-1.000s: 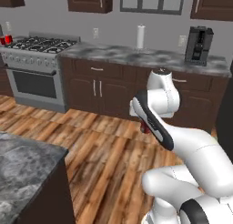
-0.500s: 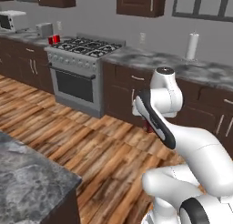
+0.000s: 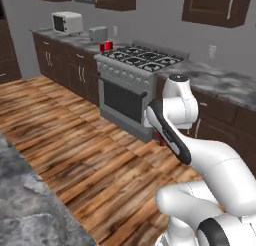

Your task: Four empty soda cans are scattered around the kitchen. Gather all the cans and cluster them next to the stove for recycling.

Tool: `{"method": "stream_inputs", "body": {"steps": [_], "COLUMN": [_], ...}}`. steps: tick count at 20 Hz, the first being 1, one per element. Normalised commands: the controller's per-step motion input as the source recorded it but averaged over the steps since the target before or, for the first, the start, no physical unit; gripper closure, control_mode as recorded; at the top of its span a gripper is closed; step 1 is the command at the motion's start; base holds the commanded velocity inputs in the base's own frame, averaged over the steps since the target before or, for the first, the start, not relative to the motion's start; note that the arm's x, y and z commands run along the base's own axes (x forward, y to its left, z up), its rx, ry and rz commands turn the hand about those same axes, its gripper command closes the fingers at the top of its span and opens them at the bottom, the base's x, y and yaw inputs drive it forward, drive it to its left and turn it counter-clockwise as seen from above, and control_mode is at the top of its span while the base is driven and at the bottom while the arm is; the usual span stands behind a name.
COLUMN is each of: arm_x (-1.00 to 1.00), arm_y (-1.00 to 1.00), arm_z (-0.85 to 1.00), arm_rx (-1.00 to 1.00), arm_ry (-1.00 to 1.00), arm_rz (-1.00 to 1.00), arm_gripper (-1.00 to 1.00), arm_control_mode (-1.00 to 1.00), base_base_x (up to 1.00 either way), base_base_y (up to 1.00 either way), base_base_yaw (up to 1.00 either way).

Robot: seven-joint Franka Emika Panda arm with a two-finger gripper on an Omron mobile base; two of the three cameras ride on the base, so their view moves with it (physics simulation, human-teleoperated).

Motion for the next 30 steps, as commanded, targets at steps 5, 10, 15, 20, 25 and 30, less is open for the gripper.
{"method": "stream_inputs", "body": {"steps": [5,10,15,20,25,30], "arm_x": [0.0,0.0,0.0,0.0,0.0,0.0], "arm_y": [0.0,0.0,0.0,0.0,0.0,0.0], "arm_z": [0.0,0.0,0.0,0.0,0.0,0.0], "arm_rx": [0.0,0.0,0.0,0.0,0.0,0.0], "arm_ry": [0.0,0.0,0.0,0.0,0.0,0.0], "arm_rz": [0.0,0.0,0.0,0.0,0.0,0.0], "arm_gripper": [1.0,1.0,1.0,1.0,1.0,1.0], "arm_control_mode": [1.0,1.0,1.0,1.0,1.0,1.0], "base_base_x": [1.0,1.0,1.0,1.0,1.0,1.0], "base_base_y": [-1.0,-0.5,-0.04,-0.06,-0.07,0.0], "base_base_yaw": [0.34,0.36,0.13,-0.01,-0.06,-0.23]}}
